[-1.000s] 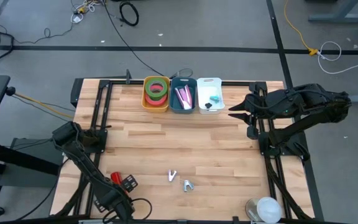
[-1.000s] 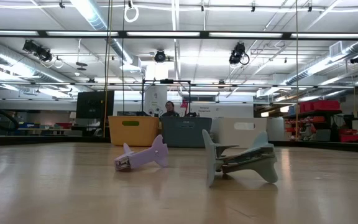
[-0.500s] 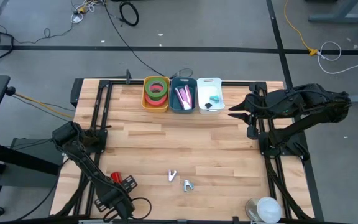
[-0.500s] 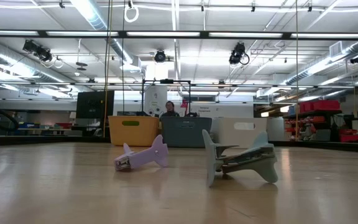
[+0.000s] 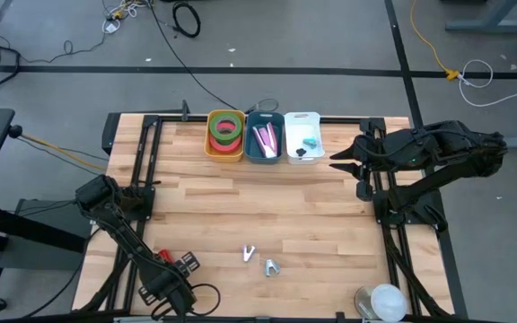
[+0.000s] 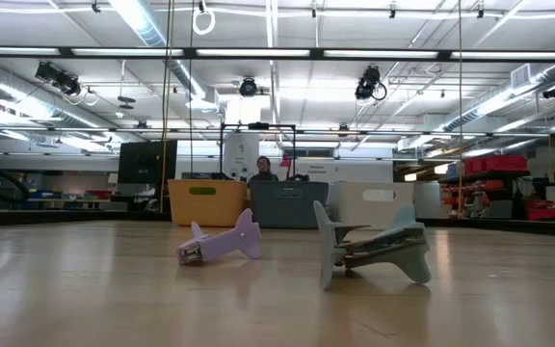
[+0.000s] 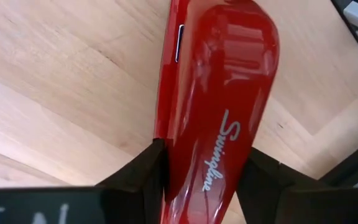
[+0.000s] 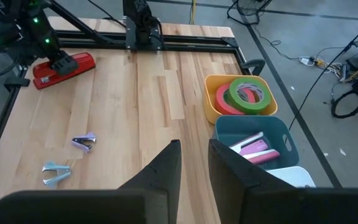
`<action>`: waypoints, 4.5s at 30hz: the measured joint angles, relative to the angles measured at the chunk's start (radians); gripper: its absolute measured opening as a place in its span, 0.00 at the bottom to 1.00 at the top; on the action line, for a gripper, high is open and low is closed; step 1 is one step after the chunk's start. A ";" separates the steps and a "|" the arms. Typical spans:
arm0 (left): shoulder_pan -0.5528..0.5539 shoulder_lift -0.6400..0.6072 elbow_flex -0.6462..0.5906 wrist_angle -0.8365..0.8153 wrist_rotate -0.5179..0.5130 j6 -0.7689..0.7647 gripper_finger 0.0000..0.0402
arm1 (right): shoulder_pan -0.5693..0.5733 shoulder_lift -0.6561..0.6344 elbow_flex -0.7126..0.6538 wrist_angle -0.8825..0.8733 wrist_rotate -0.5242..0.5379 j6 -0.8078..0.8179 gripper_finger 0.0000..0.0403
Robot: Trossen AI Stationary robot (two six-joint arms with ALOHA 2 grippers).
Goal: Pick and place Stapler, Stapler remover, tape
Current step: Put the red stapler into the dark blue bin, then put the purple staple remover into the white bin
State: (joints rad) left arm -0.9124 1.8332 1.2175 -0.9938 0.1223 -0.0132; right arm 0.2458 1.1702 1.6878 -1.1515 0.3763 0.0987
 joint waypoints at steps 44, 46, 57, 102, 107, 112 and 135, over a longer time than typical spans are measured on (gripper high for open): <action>1.002 -0.406 0.000 0.377 -0.013 -0.233 0.37 | 0.000 0.000 0.000 0.052 0.000 0.028 0.20; 1.076 -0.405 0.000 0.430 -0.001 -0.267 0.37 | 0.000 0.000 0.000 0.067 0.004 0.028 0.20; 1.341 -0.394 0.000 0.606 0.135 -0.371 0.37 | 0.000 0.000 0.000 0.073 0.035 0.077 0.20; 1.481 0.052 0.001 1.142 -0.059 -1.082 0.41 | 0.000 0.002 0.000 0.074 0.080 0.103 0.20; 1.480 0.052 0.001 1.130 -0.053 -1.075 0.41 | 0.000 0.002 0.000 0.074 0.080 0.103 0.20; 1.480 0.052 0.001 1.124 -0.054 -1.075 0.42 | 0.000 0.002 0.000 0.074 0.080 0.115 0.20; 1.481 -0.001 0.002 1.164 0.009 -0.981 0.65 | 0.000 0.002 0.000 0.074 0.079 0.128 0.20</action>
State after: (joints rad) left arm 0.5684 1.8320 1.2190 0.1705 0.1311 -0.9941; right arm 0.2455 1.1721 1.6880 -1.0779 0.4557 0.2272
